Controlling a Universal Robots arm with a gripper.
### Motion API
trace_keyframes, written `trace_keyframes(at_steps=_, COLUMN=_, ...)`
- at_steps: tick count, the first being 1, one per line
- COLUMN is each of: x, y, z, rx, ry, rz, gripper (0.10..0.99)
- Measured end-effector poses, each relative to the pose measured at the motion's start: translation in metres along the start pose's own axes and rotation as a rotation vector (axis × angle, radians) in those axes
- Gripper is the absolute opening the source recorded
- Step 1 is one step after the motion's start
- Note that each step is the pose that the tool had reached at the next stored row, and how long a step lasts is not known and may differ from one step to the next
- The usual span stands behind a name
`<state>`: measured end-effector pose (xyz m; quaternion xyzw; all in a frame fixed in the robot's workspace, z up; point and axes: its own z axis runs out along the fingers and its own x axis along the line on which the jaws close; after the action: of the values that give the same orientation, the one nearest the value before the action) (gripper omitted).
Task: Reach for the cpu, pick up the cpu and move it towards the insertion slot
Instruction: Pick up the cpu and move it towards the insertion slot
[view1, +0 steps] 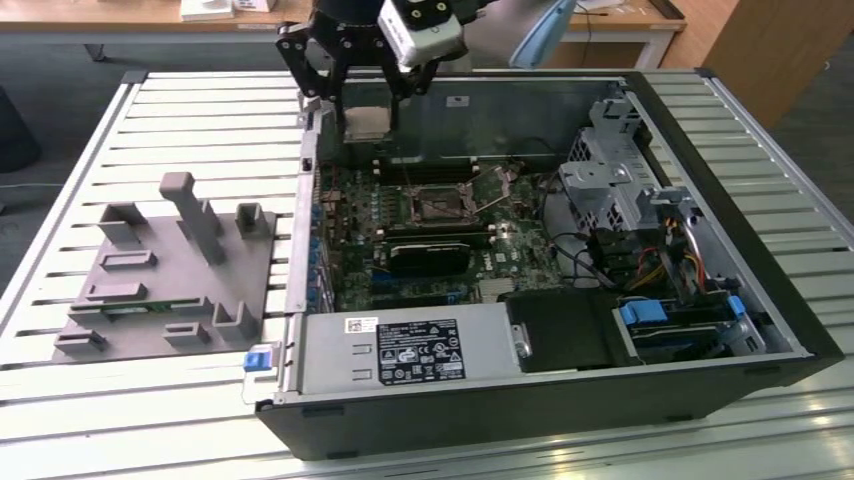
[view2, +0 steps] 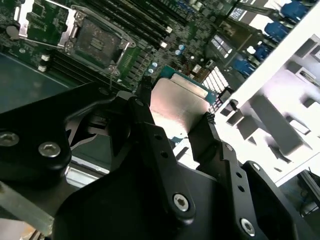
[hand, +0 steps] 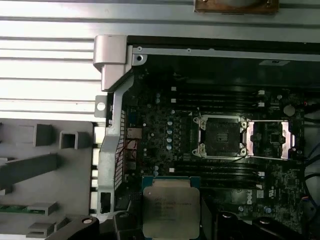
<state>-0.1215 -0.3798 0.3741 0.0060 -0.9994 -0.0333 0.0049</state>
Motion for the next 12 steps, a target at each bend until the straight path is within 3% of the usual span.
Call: trace_keyframes(at_steps=12, x=-0.0396, y=0.0129, z=0.0021, rx=0.0, ry=-0.0005, rz=0.0, gripper=0.545)
